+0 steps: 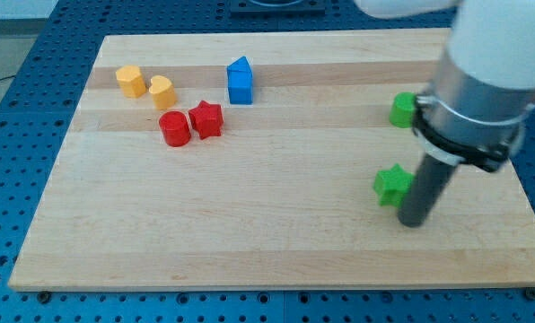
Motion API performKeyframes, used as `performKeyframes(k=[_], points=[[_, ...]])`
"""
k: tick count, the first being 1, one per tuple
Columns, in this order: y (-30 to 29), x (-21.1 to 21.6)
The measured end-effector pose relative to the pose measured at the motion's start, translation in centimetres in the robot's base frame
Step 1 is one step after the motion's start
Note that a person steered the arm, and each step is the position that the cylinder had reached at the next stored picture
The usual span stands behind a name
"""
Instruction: Place your arm below the yellow hexagon
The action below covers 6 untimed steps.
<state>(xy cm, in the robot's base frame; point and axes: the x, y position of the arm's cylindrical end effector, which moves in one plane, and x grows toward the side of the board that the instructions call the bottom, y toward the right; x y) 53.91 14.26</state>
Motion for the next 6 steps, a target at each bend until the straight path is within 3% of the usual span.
performKeyframes(k=[2,3,4,5,6], points=[[-1.8,-4.1],[-5.0,0.5],[-13.0,-3.3],[-23.1,-0.8],[-32.0,-4.5]])
